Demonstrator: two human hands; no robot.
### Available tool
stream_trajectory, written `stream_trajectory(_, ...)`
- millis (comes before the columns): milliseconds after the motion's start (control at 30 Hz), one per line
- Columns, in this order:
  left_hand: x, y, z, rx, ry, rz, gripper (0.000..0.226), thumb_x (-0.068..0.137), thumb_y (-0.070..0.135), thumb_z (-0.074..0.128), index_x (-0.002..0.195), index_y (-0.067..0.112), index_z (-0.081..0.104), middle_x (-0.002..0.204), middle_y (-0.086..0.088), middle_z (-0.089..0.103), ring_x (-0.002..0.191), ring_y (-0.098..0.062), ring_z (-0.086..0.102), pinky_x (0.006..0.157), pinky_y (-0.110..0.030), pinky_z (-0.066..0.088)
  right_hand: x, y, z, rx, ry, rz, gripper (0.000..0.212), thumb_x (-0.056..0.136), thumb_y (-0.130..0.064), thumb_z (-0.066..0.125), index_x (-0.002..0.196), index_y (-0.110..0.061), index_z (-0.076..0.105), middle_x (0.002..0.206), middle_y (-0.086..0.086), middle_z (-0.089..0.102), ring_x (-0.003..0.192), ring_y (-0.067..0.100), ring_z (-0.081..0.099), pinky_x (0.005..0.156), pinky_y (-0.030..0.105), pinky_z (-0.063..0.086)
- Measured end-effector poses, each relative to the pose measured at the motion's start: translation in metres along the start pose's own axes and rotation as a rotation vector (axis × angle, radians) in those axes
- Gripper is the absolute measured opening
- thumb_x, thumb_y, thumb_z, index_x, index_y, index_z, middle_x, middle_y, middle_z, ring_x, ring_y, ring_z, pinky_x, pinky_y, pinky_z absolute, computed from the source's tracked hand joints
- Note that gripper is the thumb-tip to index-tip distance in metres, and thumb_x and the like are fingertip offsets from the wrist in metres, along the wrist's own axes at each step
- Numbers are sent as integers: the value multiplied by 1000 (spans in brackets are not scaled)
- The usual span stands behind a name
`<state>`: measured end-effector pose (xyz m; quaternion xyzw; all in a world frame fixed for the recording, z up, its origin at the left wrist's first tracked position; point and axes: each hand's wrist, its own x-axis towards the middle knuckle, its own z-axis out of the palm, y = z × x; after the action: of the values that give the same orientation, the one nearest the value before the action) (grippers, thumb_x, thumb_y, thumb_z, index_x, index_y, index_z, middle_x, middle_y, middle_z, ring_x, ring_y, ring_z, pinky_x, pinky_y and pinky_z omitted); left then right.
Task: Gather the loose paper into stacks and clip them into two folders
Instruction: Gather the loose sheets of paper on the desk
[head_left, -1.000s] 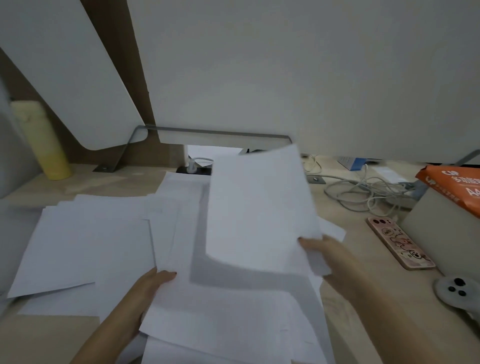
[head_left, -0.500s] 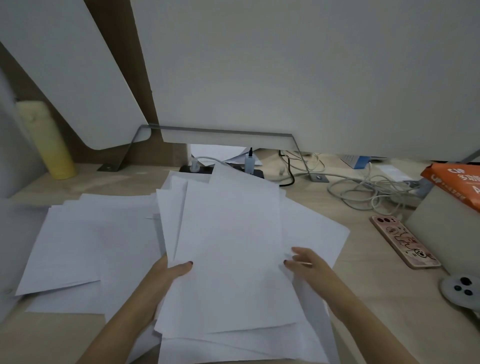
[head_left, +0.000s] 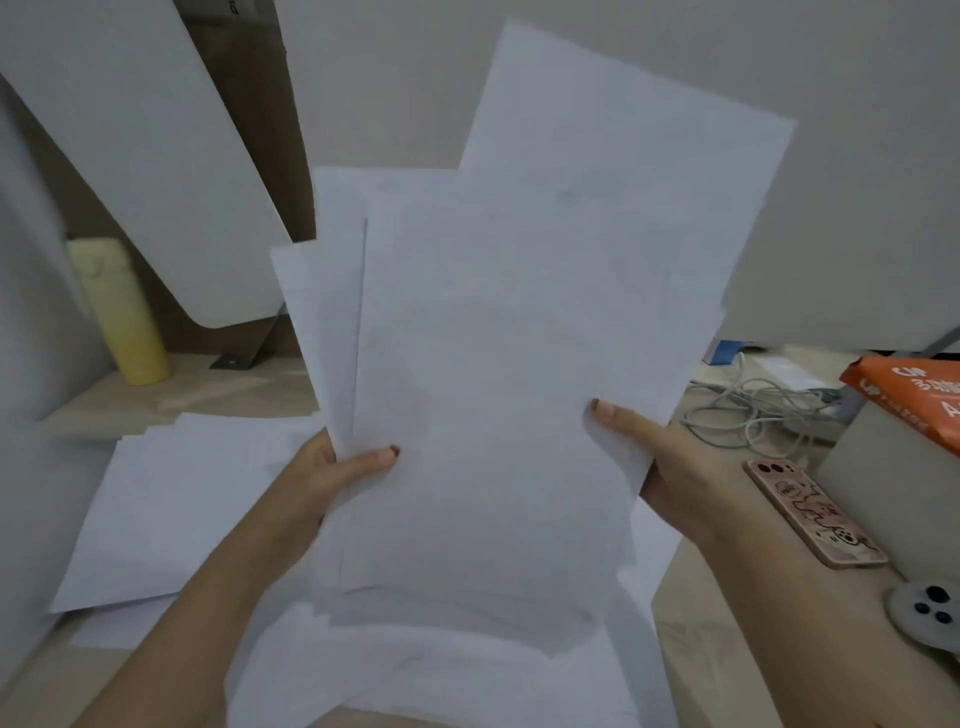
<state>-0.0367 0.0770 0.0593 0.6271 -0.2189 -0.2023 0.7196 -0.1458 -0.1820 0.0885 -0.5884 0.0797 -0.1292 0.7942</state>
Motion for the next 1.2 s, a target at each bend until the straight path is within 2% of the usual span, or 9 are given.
stream_trajectory(100,14,26,7,-38,3,76,47,52,27,79,96,27,62,87,13,75,76,-3,71,59,-16,55,0,-21,5,-45,-49,-78,27,70,-14,62,94,-20,72,98,-3,74,91,14,70,77,26,57)
stream_trajectory(200,24,41,13,-31,-27,95,70,34,36,91,97,30,63,89,15,75,82,-5,71,61,-17,56,0,-33,9,-114,-91,-108,29,68,-14,63,96,-20,69,92,-6,75,87,11,70,70,23,56)
stream_trajectory(367,32,51,27,-26,-59,112,40,62,17,80,98,26,66,93,9,75,86,-10,71,66,-19,57,0,-41,14,-195,-128,-122,30,71,-14,68,100,-22,68,96,-4,74,88,14,71,75,28,58)
stream_trajectory(567,34,55,27,-62,-26,176,32,58,25,78,89,30,71,94,7,75,85,-12,72,65,-21,56,0,-42,13,-133,-91,-151,20,68,-19,67,86,-25,74,92,-6,75,84,11,71,74,26,58)
stream_trajectory(733,31,42,20,-40,47,168,77,24,55,87,93,28,68,89,12,76,79,-6,72,60,-16,54,-1,-32,9,-146,-81,-70,17,65,-28,71,80,-28,78,93,-5,76,85,11,71,71,22,57)
stream_trajectory(867,28,32,21,-43,72,109,75,30,58,85,96,28,68,91,10,76,80,-8,72,67,-21,58,-3,-19,12,-169,-85,-39,20,69,-21,66,87,-25,75,98,-4,75,90,13,70,80,28,57)
stream_trajectory(967,26,31,29,-32,84,90,81,28,55,86,101,28,65,90,9,75,82,-12,72,66,-26,58,-5,-16,21,-159,-88,-74,29,69,-17,66,97,-23,69,98,-5,75,91,13,70,73,24,57)
stream_trajectory(1100,21,53,36,-116,120,228,40,46,38,81,83,28,70,80,13,75,73,-5,71,58,-19,55,-8,-30,23,-108,-85,-136,27,68,-16,64,94,-21,69,89,-7,76,81,9,71,65,20,56)
stream_trajectory(1200,19,77,43,-115,199,357,25,64,42,71,84,29,65,76,17,73,72,-1,70,68,-24,57,-10,-30,21,-130,-102,-141,26,68,-16,63,92,-24,70,91,-8,75,83,8,71,66,21,56)
